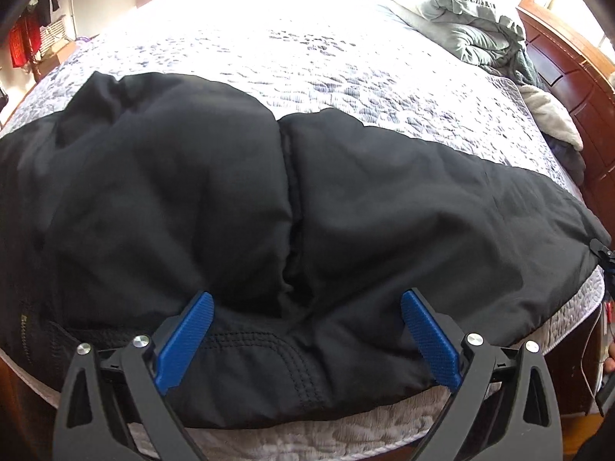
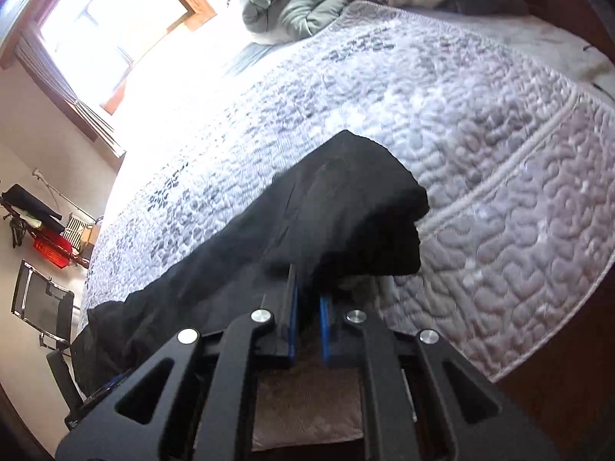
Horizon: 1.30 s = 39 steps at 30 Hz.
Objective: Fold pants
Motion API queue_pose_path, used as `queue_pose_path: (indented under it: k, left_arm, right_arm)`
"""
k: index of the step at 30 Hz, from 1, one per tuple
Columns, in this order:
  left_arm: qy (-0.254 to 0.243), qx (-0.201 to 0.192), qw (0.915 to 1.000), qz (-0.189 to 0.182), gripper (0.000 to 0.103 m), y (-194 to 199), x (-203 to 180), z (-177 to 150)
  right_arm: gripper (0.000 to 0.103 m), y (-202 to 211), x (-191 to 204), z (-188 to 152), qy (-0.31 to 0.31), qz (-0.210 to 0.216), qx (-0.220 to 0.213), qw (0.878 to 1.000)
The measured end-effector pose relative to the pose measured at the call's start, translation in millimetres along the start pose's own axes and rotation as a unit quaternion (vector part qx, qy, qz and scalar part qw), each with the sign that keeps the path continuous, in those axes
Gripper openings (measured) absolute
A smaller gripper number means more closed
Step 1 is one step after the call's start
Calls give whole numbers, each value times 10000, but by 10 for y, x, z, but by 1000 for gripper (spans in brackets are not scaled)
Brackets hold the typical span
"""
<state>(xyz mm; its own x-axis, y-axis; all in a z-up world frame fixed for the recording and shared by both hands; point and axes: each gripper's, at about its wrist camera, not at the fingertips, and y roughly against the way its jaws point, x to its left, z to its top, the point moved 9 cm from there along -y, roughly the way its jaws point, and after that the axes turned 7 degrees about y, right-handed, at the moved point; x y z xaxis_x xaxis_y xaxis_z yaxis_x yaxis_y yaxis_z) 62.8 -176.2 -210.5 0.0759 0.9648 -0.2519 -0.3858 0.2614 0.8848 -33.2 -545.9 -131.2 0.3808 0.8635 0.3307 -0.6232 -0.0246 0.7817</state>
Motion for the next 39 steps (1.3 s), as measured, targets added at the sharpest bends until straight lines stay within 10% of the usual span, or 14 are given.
queue_pose_path:
  k: [5, 13, 24, 37, 39]
  left_arm:
    - [-164, 12, 9996, 245, 99, -61, -104, 26]
    - [844, 776, 9925, -414, 99, 271, -159, -326]
    - [2902, 1186, 9473, -653, 94, -27, 330, -620]
    - [3337, 1194, 9318, -787, 70, 65, 400, -481]
    - [3386, 1248, 9292, -804, 67, 23, 430, -474]
  right_arm:
    - [8, -453, -283, -428, -9, -762, 793, 9939]
    - [31, -314, -307, -590, -189, -626, 719, 9953]
    - [41, -328, 26, -703, 11, -324, 758, 9966]
    - [36, -472, -40, -745, -75, -257, 853, 9960]
    - [13, -485, -75, -723, -54, -429, 816, 9957]
